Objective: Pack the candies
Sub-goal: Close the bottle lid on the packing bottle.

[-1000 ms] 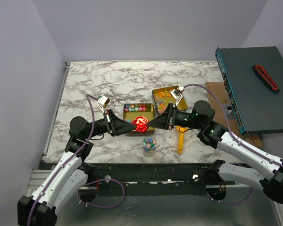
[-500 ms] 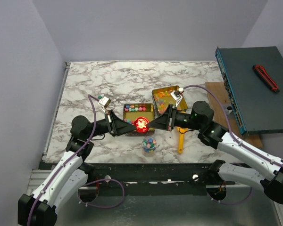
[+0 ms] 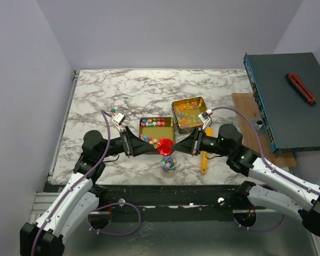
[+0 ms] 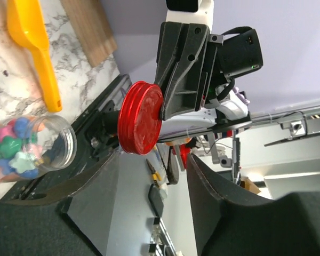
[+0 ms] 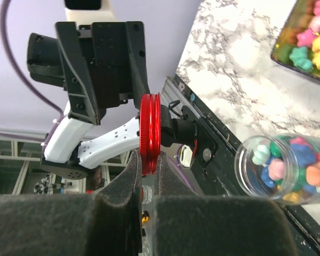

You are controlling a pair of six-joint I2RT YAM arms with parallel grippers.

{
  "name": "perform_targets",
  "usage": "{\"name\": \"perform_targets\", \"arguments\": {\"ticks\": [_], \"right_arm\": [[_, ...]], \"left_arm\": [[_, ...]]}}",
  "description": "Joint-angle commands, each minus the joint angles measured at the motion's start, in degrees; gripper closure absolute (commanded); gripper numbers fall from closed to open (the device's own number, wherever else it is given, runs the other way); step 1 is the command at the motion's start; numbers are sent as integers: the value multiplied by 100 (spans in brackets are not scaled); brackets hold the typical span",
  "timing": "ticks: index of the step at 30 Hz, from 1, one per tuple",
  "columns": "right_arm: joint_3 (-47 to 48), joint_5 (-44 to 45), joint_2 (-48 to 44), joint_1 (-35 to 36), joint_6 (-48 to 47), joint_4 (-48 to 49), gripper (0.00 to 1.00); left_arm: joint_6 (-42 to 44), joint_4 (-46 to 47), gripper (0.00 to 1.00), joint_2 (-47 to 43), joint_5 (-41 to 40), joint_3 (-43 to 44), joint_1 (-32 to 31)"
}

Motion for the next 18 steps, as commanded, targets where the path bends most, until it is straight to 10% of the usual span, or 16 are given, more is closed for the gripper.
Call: {"name": "perform_targets", "arguments": {"ticks": [1,18], "right_arm": [[-409,322,-148,3,391,253,99],[-1514,496,-152,4,1237,1254,99]], "left_arm": [[1012,-1215,44,-125,-346,201,39],[2203,-2600,39,85,-1047,358,-238]]}}
